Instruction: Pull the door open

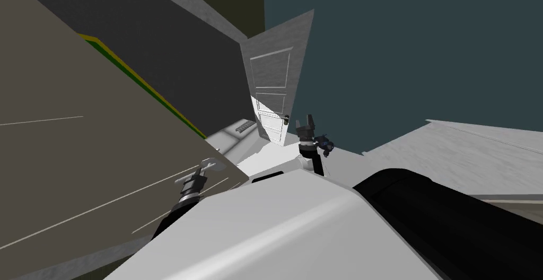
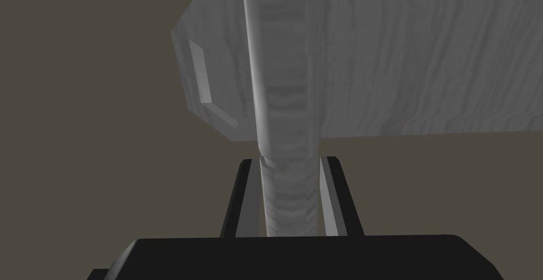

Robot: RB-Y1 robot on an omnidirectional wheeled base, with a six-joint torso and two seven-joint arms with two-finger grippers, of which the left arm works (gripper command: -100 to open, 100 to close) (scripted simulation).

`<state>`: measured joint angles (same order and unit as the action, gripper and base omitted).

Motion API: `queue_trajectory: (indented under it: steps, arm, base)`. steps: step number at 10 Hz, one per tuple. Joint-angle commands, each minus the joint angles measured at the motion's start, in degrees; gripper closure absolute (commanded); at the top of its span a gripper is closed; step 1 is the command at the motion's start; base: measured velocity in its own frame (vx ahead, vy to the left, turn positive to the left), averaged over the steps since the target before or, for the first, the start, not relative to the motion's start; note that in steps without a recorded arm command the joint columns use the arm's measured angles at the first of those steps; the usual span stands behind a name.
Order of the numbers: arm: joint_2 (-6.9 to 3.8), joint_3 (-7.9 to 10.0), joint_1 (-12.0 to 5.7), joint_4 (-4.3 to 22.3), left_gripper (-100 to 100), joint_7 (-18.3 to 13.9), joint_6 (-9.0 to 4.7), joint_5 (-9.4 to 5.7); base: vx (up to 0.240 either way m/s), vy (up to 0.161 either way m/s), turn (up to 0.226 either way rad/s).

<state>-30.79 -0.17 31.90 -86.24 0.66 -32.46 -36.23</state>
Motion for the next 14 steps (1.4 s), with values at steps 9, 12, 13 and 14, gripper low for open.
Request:
queue_trajectory:
  steps: [9,12,13,14]
  arm:
    - [-4.92,-3.60,3.79,-0.3,100,-3.1,-5.89,-0.14]
    - [-5.55,-4.52,3.76,0.0,100,-3.7,-6.48,0.12]
    - [-5.98,-4.78,3.82,0.2,100,-4.0,-6.91,0.16]
    - [-6.44,-5.06,3.89,0.4,100,-4.4,-7.37,0.21]
  base:
    - [-0.208,0.026,-0.135]
    - [-0.149,0.008,-0.105]
    - [-0.203,0.008,-0.123]
    - [-0.237,0.039,-0.137]
